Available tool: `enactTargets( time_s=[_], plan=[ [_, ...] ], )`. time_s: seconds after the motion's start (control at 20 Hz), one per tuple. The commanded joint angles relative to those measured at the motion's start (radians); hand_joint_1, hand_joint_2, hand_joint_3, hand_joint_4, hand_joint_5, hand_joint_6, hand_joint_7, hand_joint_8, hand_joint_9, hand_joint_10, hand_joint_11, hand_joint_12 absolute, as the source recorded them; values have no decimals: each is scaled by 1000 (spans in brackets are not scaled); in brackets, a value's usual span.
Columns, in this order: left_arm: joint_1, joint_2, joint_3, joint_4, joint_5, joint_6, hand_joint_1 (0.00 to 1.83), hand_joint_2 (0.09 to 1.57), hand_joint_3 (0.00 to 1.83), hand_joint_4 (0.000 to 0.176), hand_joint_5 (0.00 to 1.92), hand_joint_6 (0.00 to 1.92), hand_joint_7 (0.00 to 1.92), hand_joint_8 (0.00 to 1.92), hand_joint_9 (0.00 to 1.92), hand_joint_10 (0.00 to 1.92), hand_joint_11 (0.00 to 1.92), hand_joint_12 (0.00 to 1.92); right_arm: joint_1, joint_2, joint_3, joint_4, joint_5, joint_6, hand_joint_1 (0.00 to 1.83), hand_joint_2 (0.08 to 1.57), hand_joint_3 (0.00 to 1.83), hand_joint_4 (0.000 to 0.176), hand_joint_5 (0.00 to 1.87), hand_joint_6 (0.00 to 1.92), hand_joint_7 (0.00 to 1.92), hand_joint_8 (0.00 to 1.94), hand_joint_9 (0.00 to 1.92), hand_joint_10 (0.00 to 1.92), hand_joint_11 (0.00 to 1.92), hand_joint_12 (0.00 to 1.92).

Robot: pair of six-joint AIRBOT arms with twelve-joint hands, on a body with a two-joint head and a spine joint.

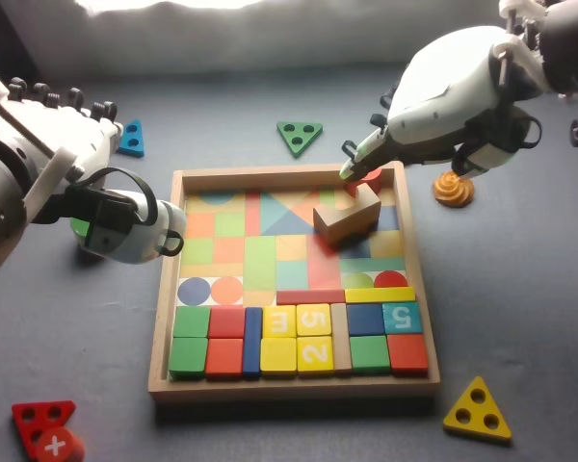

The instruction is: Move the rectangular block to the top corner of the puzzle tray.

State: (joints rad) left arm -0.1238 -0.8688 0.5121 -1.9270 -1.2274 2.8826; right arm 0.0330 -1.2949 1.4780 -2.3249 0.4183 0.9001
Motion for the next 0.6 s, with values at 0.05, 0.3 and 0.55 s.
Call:
enactTargets(
  time_s=[0.05, 0.3, 0.55],
  plan=[
    [-11, 12, -3, 84, -16, 2, 11, 1281, 1, 0, 51, 4, 36, 5, 32, 7, 16, 12, 0, 13, 6, 12, -58, -9, 1831, 1171, 4, 6, 297, 2, 1090, 1941, 1451, 1921, 1625, 1921],
    [-11, 12, -3, 84, -16, 2, 21, 1286, 1, 0, 56, 4, 42, 4, 39, 5, 12, 24, -14, 13, 6, 12, -62, -9, 1831, 1175, 5, 0, 302, 11, 988, 1890, 1427, 1921, 1597, 1921],
    [-11, 12, -3, 83, -16, 2, 0, 1281, 0, 0, 66, 6, 36, 4, 31, 8, 16, 14, -19, 14, 6, 12, -63, -9, 1831, 1174, 4, 7, 265, 13, 967, 1938, 1397, 1921, 1574, 1921]
  ],
)
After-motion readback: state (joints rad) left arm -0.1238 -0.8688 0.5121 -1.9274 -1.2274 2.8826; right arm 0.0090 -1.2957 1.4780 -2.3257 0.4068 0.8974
